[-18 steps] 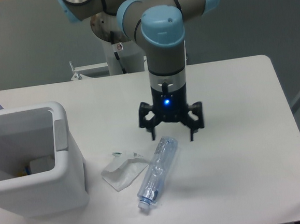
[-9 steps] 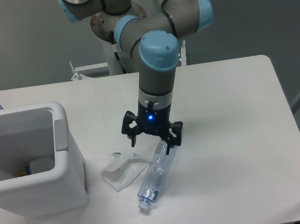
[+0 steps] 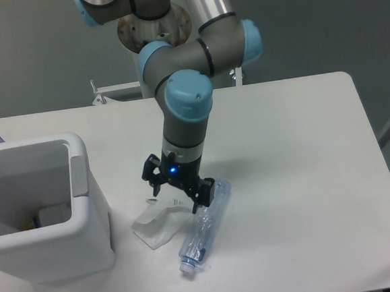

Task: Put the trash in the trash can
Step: 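Lower the gripper onto the plastic bag and close on it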

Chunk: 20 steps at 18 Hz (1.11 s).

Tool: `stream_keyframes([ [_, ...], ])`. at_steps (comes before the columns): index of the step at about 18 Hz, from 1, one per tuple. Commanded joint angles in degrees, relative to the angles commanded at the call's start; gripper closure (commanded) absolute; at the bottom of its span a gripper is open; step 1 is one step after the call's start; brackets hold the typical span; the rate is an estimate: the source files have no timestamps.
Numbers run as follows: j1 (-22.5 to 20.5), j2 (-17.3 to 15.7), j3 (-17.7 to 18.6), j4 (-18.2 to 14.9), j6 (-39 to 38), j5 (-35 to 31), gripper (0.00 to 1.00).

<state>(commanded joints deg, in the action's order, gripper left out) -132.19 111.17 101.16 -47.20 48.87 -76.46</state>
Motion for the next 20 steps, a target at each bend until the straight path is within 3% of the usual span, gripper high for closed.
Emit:
stream_keyframes([
  [9, 3.3, 4.2, -0.3, 0.0, 0.3, -0.4, 0.00],
  [15, 3.9, 4.9, -0.1, -0.2, 0.4, -0.5, 0.01],
  [20, 4.0, 4.8, -0.2, -0.3, 1.2, -2.2, 0.34],
])
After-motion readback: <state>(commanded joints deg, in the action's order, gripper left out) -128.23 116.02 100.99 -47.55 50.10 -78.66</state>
